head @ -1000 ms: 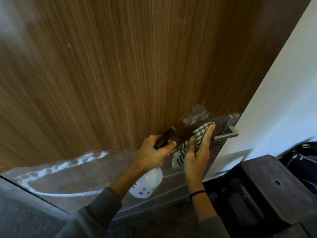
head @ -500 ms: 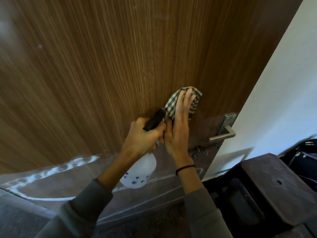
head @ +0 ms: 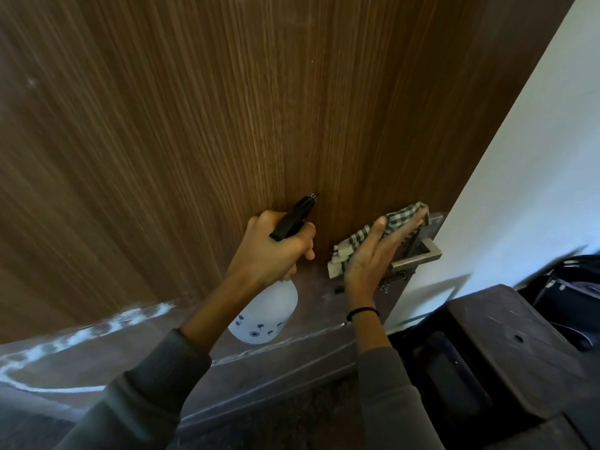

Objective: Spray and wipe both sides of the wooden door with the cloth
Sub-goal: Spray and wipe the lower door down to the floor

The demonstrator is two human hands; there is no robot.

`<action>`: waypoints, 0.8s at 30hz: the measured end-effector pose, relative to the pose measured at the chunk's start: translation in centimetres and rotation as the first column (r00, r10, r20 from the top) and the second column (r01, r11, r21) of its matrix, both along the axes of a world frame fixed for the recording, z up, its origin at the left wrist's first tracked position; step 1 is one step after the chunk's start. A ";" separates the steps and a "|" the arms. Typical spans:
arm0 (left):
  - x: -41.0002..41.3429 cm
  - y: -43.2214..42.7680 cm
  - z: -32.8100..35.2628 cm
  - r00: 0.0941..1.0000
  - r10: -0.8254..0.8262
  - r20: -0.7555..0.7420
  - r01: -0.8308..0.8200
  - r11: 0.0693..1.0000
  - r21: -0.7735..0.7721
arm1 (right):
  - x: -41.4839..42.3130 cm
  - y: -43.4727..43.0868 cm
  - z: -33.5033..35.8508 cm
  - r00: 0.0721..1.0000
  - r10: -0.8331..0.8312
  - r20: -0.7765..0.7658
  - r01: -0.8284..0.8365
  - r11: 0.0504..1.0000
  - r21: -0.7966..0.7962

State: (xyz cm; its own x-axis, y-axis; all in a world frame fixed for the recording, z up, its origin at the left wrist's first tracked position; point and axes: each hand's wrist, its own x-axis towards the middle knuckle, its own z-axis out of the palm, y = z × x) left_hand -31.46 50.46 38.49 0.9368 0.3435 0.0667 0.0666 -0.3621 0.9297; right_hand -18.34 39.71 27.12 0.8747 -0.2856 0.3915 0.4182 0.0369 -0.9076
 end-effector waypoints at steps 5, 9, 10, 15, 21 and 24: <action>0.7 0.1 0.1 1.000 -0.006 0.008 0.006 1.000 0.003 | -0.5 -1.0 -2.7 0.997 0.053 -0.052 -0.055 0.998 -0.039; 0.8 0.0 0.0 1.000 0.002 0.008 -0.002 1.000 0.007 | -0.9 -1.0 -3.6 0.992 0.074 -0.103 -0.076 0.997 -0.023; 0.8 -0.1 -0.1 1.000 0.005 0.009 -0.005 1.000 0.006 | -0.9 -1.0 -3.8 0.990 0.073 -0.120 -0.076 0.997 -0.023; 0.9 -0.3 0.0 1.000 0.006 0.017 -0.006 1.000 -0.006 | -1.9 -1.1 -5.0 0.974 0.073 -0.215 -0.082 0.996 -0.036; 0.7 -0.2 -0.1 1.000 0.013 0.005 -0.013 1.000 -0.003 | -2.1 -1.2 -6.5 0.898 0.096 -0.429 -0.091 0.995 0.031; 0.7 -0.3 -0.1 1.000 0.017 0.006 -0.017 1.000 -0.008 | -1.3 -1.5 -6.3 0.857 0.108 -0.504 -0.068 0.993 0.098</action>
